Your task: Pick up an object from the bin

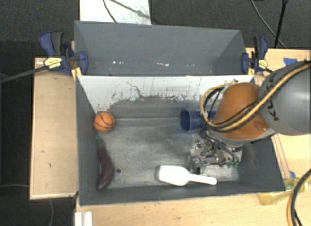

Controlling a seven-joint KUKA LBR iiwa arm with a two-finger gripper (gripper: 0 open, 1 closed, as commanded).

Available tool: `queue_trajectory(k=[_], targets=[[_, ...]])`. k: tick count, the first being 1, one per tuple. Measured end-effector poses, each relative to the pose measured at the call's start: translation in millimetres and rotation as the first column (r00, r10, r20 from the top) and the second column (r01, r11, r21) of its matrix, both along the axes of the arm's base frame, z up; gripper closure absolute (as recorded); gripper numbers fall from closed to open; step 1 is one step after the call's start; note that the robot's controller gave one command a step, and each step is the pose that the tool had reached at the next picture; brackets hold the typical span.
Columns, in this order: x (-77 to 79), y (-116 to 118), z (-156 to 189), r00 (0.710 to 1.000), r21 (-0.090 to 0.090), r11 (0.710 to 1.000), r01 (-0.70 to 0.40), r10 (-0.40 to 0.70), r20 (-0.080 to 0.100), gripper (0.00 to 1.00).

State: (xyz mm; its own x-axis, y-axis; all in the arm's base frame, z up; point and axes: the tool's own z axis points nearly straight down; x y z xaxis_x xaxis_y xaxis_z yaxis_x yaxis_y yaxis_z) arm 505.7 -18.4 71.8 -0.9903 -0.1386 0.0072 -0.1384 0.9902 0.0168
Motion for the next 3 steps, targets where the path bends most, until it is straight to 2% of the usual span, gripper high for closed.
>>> queue_trajectory(k=[1,2,3], targets=[[-4.5,-3,40,1.000,-0.007,1.000,0.004,-0.004,-0.001,1.00],[6.9,-8,127,1.000,-0.015,1.000,0.018,-0.018,0.013,0.00],[6.8,-8,127,1.000,-0.015,1.000,0.019,-0.019,0.012,0.00]])
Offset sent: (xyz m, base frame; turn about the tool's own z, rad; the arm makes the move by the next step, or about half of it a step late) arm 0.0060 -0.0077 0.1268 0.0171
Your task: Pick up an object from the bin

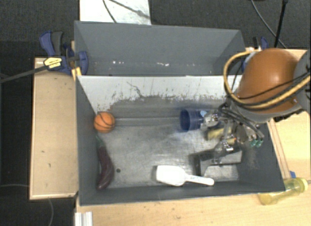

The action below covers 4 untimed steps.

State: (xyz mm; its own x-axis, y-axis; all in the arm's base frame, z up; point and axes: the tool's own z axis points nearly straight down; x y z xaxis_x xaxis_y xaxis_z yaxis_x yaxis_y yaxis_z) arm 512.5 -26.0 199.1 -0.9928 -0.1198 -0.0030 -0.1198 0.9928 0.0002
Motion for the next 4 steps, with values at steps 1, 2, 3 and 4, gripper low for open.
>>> queue_trajectory(k=[1,2,3,4], targets=[[6.4,-9,-35,0.999,-0.001,0.999,-0.051,0.051,0.009,0.00],[3.7,-5,-97,0.988,-0.002,0.988,-0.155,0.155,0.005,0.00],[17.8,-41,-126,0.919,0.002,0.919,-0.395,0.395,0.003,1.00],[17.9,-41,-126,0.919,0.002,0.919,-0.394,0.394,0.003,1.00]])
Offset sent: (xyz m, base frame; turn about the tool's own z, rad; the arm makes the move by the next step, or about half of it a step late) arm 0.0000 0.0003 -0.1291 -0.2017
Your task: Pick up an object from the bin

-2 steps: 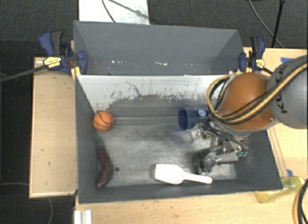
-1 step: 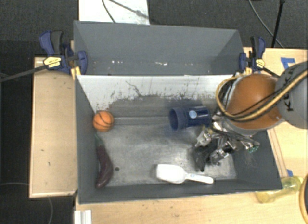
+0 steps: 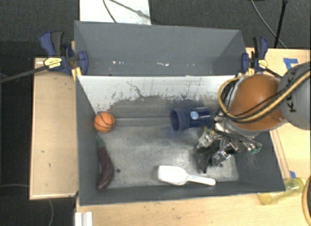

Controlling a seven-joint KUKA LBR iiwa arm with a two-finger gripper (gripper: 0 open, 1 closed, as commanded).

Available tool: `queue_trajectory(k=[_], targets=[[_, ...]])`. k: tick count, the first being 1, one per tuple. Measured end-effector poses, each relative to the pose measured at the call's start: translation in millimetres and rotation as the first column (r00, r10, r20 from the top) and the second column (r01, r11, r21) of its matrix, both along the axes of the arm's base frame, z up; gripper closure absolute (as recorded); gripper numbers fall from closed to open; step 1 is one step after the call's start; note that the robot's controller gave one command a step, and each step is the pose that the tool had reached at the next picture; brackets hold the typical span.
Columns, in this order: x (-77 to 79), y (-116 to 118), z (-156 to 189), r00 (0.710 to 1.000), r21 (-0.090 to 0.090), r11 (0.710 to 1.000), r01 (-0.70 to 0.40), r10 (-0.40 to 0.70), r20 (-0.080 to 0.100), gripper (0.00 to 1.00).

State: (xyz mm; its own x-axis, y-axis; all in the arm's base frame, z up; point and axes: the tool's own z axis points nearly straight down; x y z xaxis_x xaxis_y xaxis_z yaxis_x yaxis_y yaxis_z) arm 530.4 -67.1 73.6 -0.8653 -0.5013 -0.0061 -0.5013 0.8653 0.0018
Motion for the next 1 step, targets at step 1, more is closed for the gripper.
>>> queue_trajectory(k=[1], targets=[[6.6,5.5,208.3,0.999,-0.002,0.999,-0.034,0.034,-0.010,1.00]])
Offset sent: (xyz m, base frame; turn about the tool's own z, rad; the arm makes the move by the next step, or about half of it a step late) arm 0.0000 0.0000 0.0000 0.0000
